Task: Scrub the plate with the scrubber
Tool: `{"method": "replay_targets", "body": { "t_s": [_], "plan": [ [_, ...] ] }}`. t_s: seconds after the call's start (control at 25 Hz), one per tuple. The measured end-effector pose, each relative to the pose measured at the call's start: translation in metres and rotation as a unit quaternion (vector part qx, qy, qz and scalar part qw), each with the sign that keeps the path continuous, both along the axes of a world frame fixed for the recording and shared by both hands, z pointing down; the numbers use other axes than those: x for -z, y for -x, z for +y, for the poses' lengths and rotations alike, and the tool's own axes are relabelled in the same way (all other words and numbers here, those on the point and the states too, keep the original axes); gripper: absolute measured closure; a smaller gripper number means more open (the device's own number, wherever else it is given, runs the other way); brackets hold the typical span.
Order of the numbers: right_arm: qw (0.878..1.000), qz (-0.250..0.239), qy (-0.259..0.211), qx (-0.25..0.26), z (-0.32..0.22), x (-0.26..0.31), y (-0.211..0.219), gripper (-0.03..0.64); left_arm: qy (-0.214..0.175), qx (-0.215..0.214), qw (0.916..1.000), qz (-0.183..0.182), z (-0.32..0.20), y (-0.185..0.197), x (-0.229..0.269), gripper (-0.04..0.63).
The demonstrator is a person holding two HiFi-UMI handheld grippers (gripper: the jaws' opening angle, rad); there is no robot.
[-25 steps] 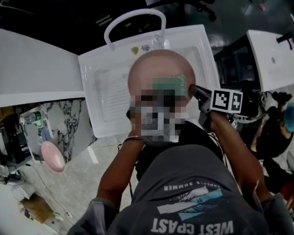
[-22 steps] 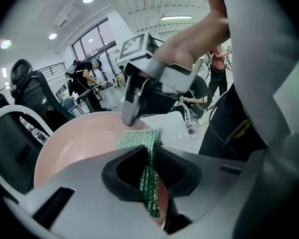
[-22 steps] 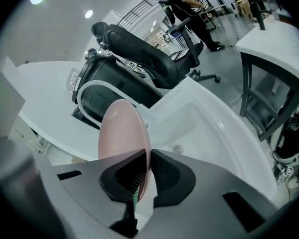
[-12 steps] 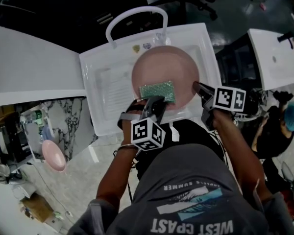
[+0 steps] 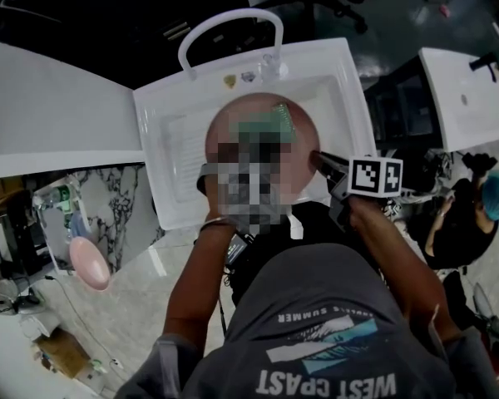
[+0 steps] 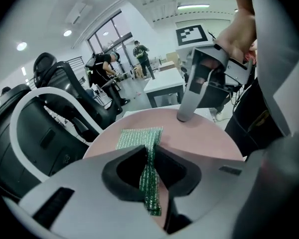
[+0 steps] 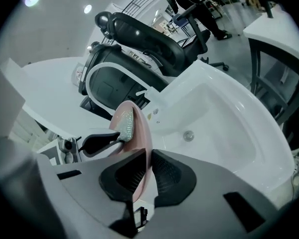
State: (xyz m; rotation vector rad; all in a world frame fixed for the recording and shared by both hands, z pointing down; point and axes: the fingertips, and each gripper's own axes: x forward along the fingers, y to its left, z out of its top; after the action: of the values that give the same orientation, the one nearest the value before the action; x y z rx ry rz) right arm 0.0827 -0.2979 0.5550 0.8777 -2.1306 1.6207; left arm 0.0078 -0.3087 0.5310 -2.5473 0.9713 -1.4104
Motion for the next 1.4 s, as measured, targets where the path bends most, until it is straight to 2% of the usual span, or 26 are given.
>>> {"method": "replay_targets", "body": {
  "t_s": [0.24,0.4,0.52,0.92,1.28,1.4],
  "plan": [
    [0.999,0.01,-0.012,-0.03,-0.023,0.003,-0.025,0.561,0.046,-0.081,0.9955,0.017,0.034,-0.05,-0.014,0.538],
    [0.998,0.012,-0.022,-0.058,-0.039,0.006,-0.041,0.561,0.062,-0.105,0.9922,0.027,0.059,-0.067,-0.02,0.54],
    [0.998,0.015,-0.027,-0.063,-0.045,0.007,-0.046,0.561,0.051,-0.095,0.9937,0.03,0.064,-0.062,-0.019,0.541],
    [0.997,0.011,-0.023,-0.068,-0.054,0.004,-0.048,0.569,-0.021,-0.037,0.9984,0.037,0.051,-0.029,0.016,0.546],
    [0.997,0.019,-0.004,-0.072,-0.049,-0.007,-0.045,0.572,-0.099,0.015,0.9939,0.047,0.053,0.015,0.063,0.546],
    [0.997,0.018,0.008,-0.073,-0.049,-0.014,-0.04,0.572,-0.113,0.034,0.992,0.044,0.058,0.031,0.071,0.546]
  ]
}}
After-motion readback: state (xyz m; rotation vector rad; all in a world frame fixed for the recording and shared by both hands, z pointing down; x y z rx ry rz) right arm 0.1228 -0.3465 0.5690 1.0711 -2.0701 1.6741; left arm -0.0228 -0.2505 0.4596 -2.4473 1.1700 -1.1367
